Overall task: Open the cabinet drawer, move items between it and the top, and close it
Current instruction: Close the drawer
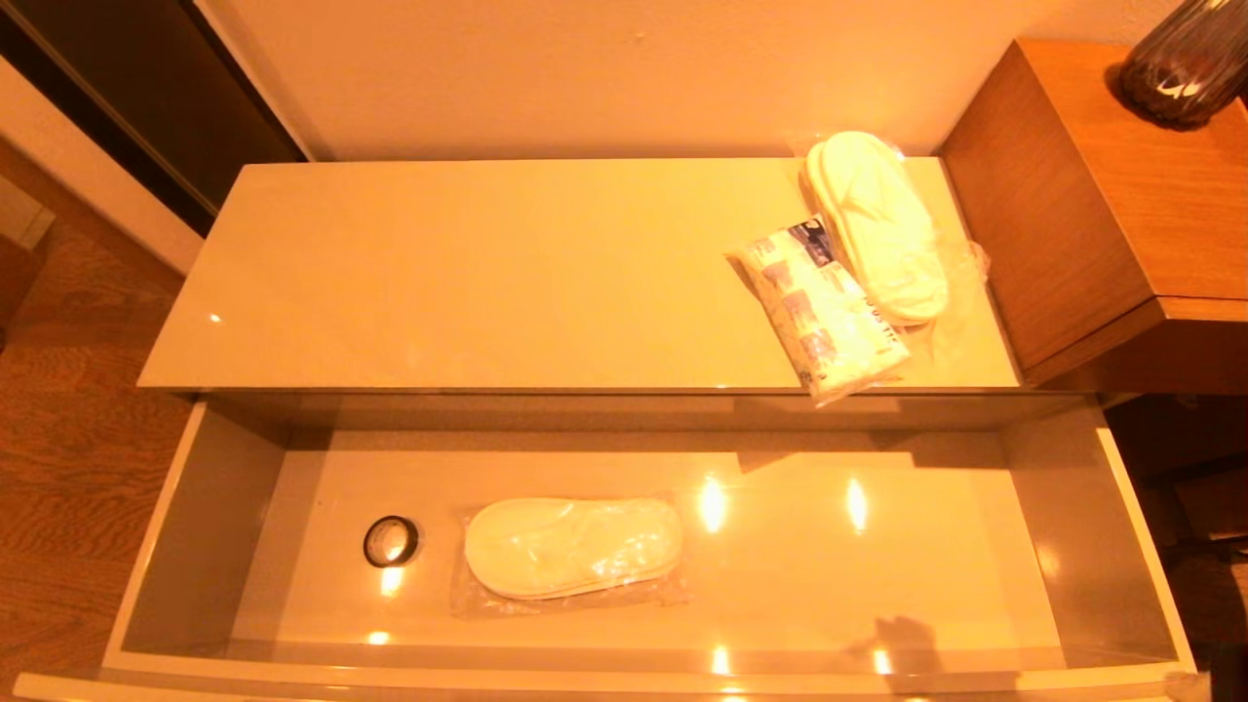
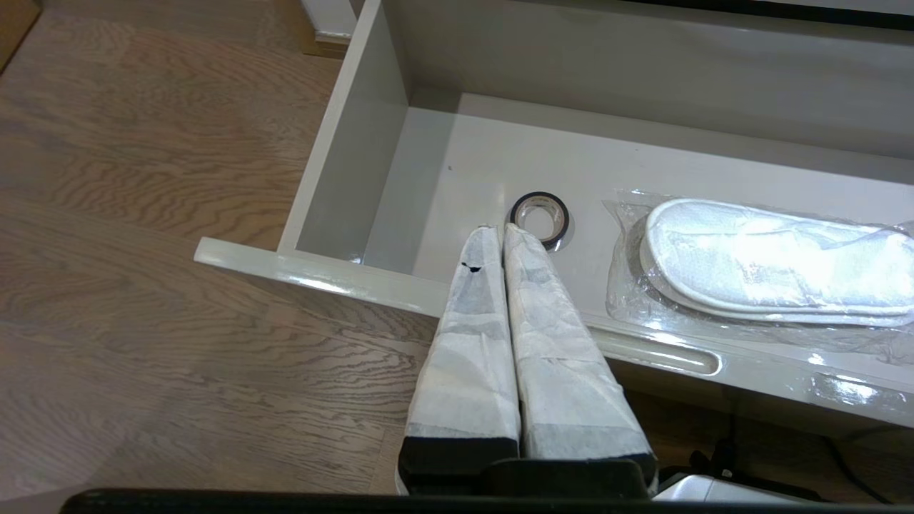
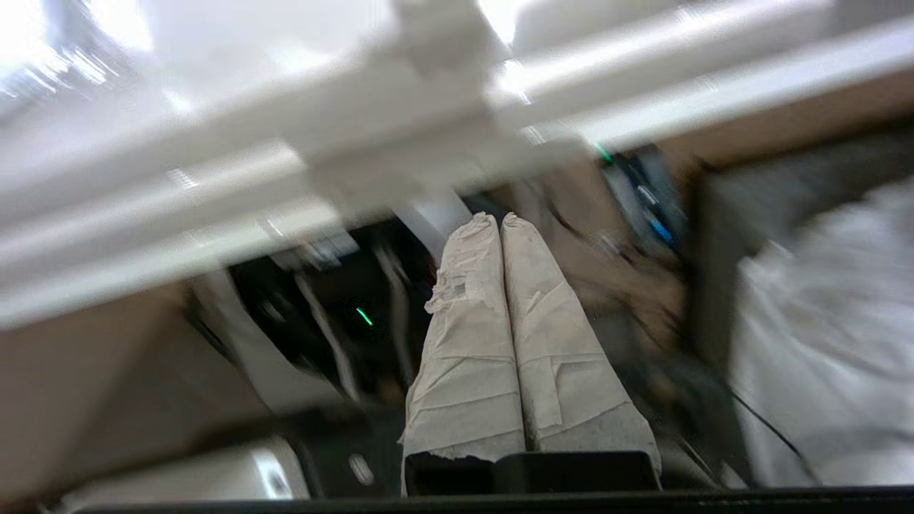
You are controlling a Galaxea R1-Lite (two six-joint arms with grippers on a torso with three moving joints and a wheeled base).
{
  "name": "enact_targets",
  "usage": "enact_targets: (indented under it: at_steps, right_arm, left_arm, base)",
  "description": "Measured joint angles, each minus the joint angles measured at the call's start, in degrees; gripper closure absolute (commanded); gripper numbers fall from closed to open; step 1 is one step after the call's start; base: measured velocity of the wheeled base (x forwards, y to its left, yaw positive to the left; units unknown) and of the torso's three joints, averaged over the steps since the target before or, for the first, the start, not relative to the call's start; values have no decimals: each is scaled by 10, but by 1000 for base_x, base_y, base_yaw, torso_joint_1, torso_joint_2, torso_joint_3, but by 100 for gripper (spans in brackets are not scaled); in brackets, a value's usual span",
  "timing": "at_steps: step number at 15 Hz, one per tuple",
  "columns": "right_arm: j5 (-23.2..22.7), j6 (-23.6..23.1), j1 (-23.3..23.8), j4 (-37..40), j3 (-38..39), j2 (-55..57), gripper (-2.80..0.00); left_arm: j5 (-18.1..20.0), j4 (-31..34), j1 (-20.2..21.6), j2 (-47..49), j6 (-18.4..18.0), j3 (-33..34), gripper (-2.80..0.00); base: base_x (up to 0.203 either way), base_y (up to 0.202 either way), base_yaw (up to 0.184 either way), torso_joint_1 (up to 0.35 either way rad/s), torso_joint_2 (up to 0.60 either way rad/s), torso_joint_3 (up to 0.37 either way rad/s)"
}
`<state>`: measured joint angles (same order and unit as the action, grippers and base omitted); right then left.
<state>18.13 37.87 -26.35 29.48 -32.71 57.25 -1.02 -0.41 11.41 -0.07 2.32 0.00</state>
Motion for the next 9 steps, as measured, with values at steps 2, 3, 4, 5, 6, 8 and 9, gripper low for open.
enact_targets:
  at_steps: [2, 3, 4, 5, 6, 8, 9]
  right_arm:
    - [1, 10, -2, 19, 23, -45, 0]
    - [-4, 16, -3, 60, 32, -69, 0]
    - [-16, 20, -3, 86, 40, -91, 0]
    - [-33, 22, -3, 94, 53, -110, 0]
    - [-43, 23, -3, 85, 59, -118, 0]
    - [-53, 33, -3, 46, 68, -96, 0]
    - [-52, 39, -3, 8, 80, -69, 0]
  left_arm:
    - [0, 0, 0, 0, 0, 0, 0]
    - [0, 0, 0, 0, 0, 0, 0]
    - [0, 0, 0, 0, 0, 0, 0]
    - [0, 0, 0, 0, 0, 0, 0]
    - [0, 0, 0, 0, 0, 0, 0]
    - [0, 0, 0, 0, 0, 0, 0]
    - [0, 0, 0, 0, 0, 0, 0]
  base:
    - [0, 0, 0, 0, 0, 0]
    - [0, 0, 0, 0, 0, 0]
    - [0, 0, 0, 0, 0, 0]
    - [0, 0, 0, 0, 0, 0]
    - [0, 0, 0, 0, 0, 0]
    - [0, 0, 0, 0, 0, 0]
    - [0, 0, 0, 0, 0, 0]
